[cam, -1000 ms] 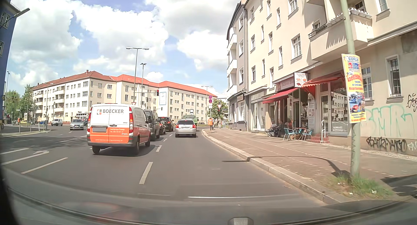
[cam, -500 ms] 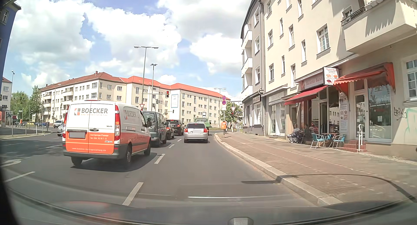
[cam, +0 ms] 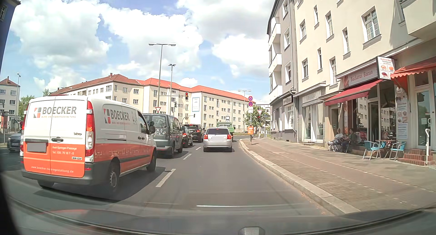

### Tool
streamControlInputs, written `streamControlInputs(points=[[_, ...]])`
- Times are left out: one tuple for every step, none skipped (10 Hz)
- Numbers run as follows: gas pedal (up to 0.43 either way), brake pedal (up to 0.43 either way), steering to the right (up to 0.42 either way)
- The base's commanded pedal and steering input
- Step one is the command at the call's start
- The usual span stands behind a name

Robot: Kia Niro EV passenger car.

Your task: Follow the waypoints while adhering to traffic rules and regulations

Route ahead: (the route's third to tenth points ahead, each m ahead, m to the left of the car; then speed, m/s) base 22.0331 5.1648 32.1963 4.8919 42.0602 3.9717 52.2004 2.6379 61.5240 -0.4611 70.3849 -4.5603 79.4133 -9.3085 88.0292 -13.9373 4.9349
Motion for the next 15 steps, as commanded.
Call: streamControlInputs(points=[[0.000, 0.177, -0.080], [0.000, 0.189, -0.076], [0.000, 0.201, -0.071], [0.000, 0.213, -0.062], [0.000, 0.220, -0.046], [0.000, 0.226, -0.032], [0.000, 0.232, -0.016], [0.000, 0.238, -0.008], [0.000, 0.238, -0.007], [0.000, 0.238, -0.006], [0.000, 0.244, -0.001], [0.000, 0.250, 0.001], [0.000, 0.256, 0.001], [0.000, 0.268, 0.003], [0.000, 0.274, 0.004]])
